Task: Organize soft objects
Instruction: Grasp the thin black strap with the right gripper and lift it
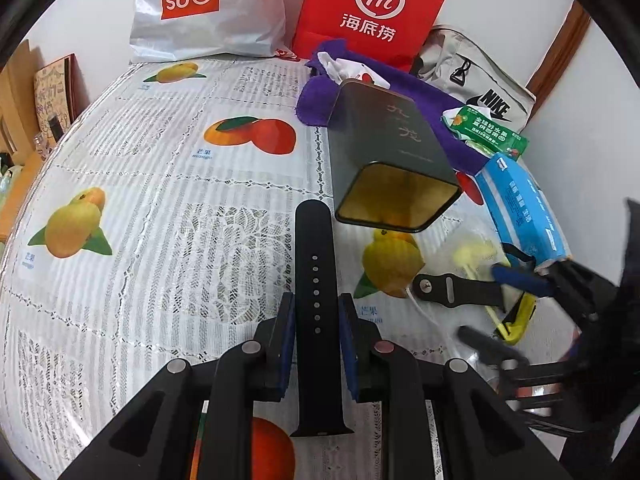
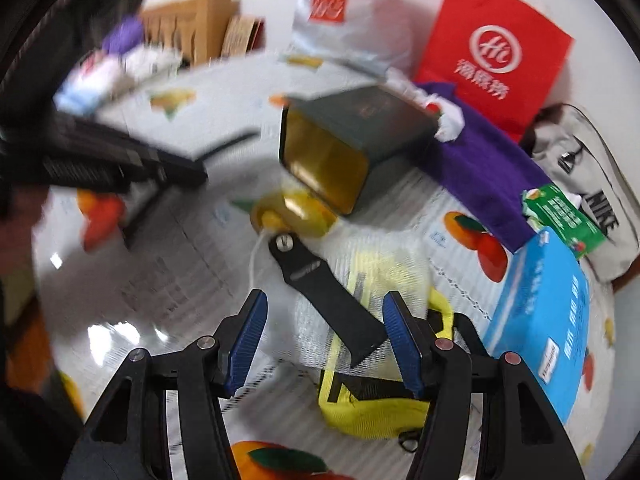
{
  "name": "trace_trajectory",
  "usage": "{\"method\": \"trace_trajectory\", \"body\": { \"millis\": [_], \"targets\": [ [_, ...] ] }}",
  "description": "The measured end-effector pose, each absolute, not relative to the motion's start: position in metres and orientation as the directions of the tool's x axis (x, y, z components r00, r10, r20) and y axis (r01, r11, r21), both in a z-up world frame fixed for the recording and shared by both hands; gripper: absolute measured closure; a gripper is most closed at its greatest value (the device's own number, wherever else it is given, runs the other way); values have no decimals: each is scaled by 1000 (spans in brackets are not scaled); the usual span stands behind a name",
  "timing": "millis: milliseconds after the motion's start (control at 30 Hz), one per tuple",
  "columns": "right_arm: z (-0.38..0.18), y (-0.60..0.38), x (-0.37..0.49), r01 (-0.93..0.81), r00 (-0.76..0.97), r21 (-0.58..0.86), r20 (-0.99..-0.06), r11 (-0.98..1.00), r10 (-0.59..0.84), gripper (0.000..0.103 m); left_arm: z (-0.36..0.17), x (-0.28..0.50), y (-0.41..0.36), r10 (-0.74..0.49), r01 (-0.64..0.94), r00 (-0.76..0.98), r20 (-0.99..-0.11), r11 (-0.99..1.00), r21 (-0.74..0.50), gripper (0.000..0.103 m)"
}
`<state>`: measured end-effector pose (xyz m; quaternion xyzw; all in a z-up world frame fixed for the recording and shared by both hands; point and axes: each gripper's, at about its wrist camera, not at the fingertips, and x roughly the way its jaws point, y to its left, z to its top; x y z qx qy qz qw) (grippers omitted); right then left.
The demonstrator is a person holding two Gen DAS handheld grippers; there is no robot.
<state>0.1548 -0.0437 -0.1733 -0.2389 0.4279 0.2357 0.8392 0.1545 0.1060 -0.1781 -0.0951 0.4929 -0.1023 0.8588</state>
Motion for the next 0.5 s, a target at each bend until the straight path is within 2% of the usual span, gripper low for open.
{"method": "trace_trajectory", "body": {
  "millis": [67,133,167,233,300,433,500],
  "targets": [
    [-177,-43,155,-595,530,-204,-827,778,189,44,-178,155,108,-293,87,489,-821,954,-288,83],
    [-175,-45,158,-590,514,-179,-835,787,196,60,-177,155,109,-302,89,490,-818,951,-297,83],
    [-175,-46,158,-583,514,-178,-837,793,190,75,-177,155,109,-302,89,490,-818,951,-297,83],
    [-173,-51,162,-566,500,-144,-843,812,199,80,-177,154,110,-305,89,490,-817,949,-301,83],
    [-168,-56,162,-560,480,-86,-844,824,238,90,-178,153,111,-309,89,488,-816,948,-305,83],
    [-158,-64,161,-551,435,36,-840,834,323,95,-178,150,111,-311,91,487,-816,947,-307,83],
    [-160,-63,162,-543,427,43,-846,839,320,95,-180,150,109,-309,89,481,-821,948,-305,83]
  ]
}}
